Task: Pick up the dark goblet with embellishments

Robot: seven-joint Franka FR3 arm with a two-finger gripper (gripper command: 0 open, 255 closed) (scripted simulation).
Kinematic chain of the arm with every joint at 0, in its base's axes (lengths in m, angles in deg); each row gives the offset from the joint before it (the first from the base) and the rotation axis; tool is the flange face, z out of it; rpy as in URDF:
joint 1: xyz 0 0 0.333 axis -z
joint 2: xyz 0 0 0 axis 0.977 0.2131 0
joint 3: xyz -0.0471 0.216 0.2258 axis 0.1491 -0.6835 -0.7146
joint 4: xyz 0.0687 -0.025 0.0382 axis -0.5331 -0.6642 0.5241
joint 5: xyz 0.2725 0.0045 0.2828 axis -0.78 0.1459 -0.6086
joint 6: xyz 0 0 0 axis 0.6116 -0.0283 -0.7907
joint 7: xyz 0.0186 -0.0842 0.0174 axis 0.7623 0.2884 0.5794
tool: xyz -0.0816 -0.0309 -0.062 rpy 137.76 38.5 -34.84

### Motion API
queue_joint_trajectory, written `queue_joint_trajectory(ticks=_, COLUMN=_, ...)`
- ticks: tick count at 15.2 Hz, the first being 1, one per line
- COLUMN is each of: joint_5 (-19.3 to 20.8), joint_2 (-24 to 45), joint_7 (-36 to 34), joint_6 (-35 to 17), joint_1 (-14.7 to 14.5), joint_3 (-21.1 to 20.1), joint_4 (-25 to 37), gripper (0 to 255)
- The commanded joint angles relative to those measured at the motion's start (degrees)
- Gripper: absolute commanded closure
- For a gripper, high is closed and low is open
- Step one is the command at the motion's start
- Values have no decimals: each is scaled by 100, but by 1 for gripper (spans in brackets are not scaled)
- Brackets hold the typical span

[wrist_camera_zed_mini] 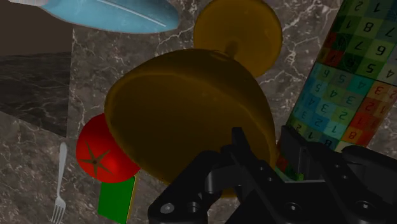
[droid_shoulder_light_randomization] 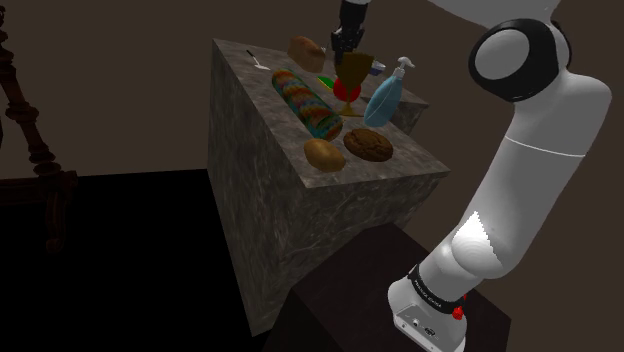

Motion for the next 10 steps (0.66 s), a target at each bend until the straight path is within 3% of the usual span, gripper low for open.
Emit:
queue_joint_trajectory(ticks=1, joint_5=-10, joint_2=76, joint_7=44, joint_6=196, joint_1=8, joint_3=4, joint_4=282, gripper=255)
queue_joint_trajectory(ticks=8, joint_5=-49, joint_2=441, joint_7=192, joint_6=920, joint_1=37, joint_3=19, joint_4=1382, gripper=255)
queue_joint_trajectory(ticks=10, joint_5=-50, joint_2=451, joint_7=196, joint_6=937, joint_1=38, joint_3=19, joint_4=1410, gripper=255)
